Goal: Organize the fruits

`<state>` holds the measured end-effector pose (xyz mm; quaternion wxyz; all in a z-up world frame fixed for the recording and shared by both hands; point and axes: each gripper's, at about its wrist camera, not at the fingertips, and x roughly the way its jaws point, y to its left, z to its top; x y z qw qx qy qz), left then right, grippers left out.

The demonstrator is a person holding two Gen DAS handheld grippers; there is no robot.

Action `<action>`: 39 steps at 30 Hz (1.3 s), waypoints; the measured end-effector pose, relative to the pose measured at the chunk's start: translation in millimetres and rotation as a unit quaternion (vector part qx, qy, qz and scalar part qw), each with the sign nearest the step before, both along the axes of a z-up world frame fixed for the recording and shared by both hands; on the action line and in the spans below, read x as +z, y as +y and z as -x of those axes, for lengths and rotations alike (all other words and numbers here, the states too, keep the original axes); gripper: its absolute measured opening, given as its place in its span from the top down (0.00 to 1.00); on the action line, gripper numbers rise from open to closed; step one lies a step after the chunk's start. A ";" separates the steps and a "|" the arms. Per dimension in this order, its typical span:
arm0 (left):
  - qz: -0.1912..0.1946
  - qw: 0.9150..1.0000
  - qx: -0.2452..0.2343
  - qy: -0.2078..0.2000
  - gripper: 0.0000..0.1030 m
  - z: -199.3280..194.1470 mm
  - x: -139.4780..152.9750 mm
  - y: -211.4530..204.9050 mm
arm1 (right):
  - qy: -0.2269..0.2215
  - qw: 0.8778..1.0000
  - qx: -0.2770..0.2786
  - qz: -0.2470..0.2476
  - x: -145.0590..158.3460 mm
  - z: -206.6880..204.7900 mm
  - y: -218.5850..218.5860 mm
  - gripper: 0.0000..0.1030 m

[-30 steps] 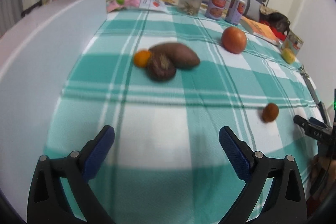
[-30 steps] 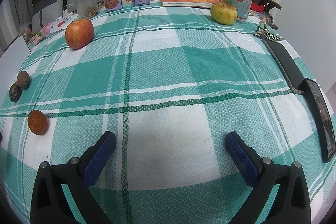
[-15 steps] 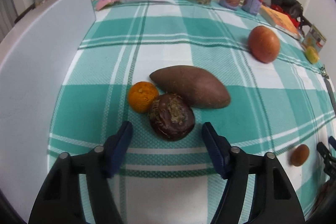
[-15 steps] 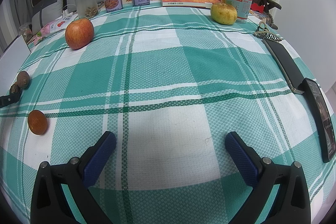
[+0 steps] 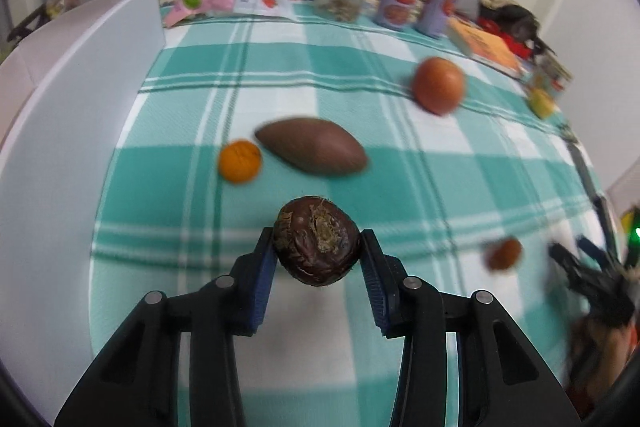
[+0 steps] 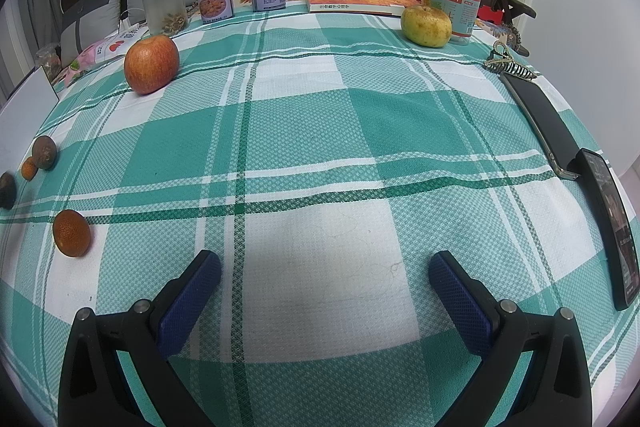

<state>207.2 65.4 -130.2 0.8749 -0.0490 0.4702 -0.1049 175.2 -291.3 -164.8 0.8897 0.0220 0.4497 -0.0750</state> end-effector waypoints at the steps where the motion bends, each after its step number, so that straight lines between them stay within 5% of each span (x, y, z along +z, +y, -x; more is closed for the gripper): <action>1: 0.002 1.000 -0.006 0.003 0.59 6.5 1.3 -0.7 | 0.000 1.000 0.000 0.000 0.0 0.0 0.0 0.00; 8: -0.003 1.000 -0.010 0.016 0.59 42.3 -4.3 0.4 | 0.000 1.000 0.000 0.000 -0.1 -0.1 -0.1 0.00; 24: -0.022 1.000 0.013 0.018 0.58 49.1 -22.5 2.5 | 0.000 1.000 0.000 0.000 0.1 -0.1 -0.2 0.00; 29: -0.021 0.999 0.027 0.004 0.27 55.6 -18.6 3.5 | 0.000 1.000 0.000 0.000 0.0 -0.2 -0.3 0.00; 39: -0.005 0.999 0.032 0.007 0.23 69.7 -17.6 1.6 | 0.000 1.000 0.000 0.000 0.0 -0.1 -0.3 0.00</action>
